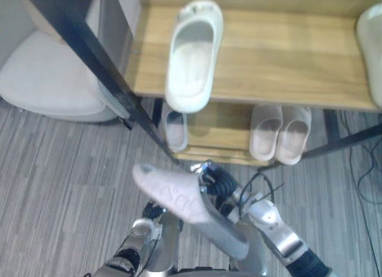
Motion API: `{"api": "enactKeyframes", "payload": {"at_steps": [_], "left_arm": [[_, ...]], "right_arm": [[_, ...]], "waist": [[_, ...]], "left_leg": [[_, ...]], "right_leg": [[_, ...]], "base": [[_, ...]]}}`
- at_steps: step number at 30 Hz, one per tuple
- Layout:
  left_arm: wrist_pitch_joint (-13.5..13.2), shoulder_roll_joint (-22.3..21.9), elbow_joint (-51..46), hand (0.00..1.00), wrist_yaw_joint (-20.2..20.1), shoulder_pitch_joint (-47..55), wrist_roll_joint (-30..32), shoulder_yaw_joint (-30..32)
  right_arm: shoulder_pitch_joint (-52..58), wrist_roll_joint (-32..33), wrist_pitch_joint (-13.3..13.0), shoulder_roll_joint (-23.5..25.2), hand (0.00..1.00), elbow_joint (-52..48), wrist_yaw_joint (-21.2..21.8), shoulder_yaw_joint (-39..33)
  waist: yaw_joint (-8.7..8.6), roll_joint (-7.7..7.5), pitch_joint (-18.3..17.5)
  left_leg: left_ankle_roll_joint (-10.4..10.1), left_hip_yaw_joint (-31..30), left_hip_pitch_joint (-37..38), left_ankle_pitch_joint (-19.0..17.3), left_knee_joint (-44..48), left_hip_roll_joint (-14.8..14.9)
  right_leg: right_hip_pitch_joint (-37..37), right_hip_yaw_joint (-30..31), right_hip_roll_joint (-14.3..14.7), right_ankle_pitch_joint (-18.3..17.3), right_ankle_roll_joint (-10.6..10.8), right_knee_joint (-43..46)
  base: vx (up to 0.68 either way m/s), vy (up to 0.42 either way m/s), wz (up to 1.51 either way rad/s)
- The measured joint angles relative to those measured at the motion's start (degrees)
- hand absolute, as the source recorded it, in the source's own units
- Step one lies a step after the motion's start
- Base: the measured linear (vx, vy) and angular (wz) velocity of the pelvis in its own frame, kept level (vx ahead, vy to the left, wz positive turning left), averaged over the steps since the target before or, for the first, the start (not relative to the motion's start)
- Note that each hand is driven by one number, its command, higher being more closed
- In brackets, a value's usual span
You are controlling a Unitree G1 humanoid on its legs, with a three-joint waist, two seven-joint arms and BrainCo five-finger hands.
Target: Organize the slippers on the shoe rack
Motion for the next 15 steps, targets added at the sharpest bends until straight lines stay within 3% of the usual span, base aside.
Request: {"api": "enactKeyframes", "payload": {"at_steps": [5,7,10,15], "left_arm": [[-0.8,-1.0,-5.3,0.0,0.7,-0.1,-1.4,6.6],[-2.0,-2.1,-8.7,0.0,-0.3,0.9,-2.6,7.9],[-2.5,-2.9,-9.6,0.0,1.3,-0.6,-4.7,12.7],[-2.6,-3.1,-11.1,0.0,1.3,-2.1,-5.7,14.4]], "right_arm": [[-2.2,-2.2,-0.1,2.3,1.0,-1.9,-4.2,-4.7],[-2.7,-2.3,-0.1,3.1,1.0,-1.9,-6.2,-7.6],[-5.0,-2.3,-0.2,4.7,1.0,-1.8,-9.0,-11.3],[-6.5,-5.3,-0.1,5.0,1.0,-1.6,-13.8,-15.7]], "waist": [[1.15,-0.02,1.2],[2.93,0.31,1.1],[3.05,-0.03,1.3],[3.87,-0.9,2.0]], "left_leg": [[-1.3,0.4,-9.9,-4.4,11.8,1.9],[-1.3,0.7,-13.1,-6.5,16.2,2.4],[-2.0,0.6,-18.6,-7.6,21.0,4.0],[-2.9,0.3,-22.1,-9.8,26.7,5.0]], "right_leg": [[-9.5,0.2,-0.2,-4.4,-0.6,11.3],[-13.0,0.7,-0.3,-6.2,-0.9,15.6],[-18.1,0.0,-0.5,-7.8,-1.5,20.0],[-21.5,-0.1,-0.8,-10.1,-2.7,25.9]], "base": [[-0.05,-0.048,-0.08],[-0.03,-0.025,-0.12],[-0.03,-0.024,0.09],[-0.01,-0.007,-0.02]]}}
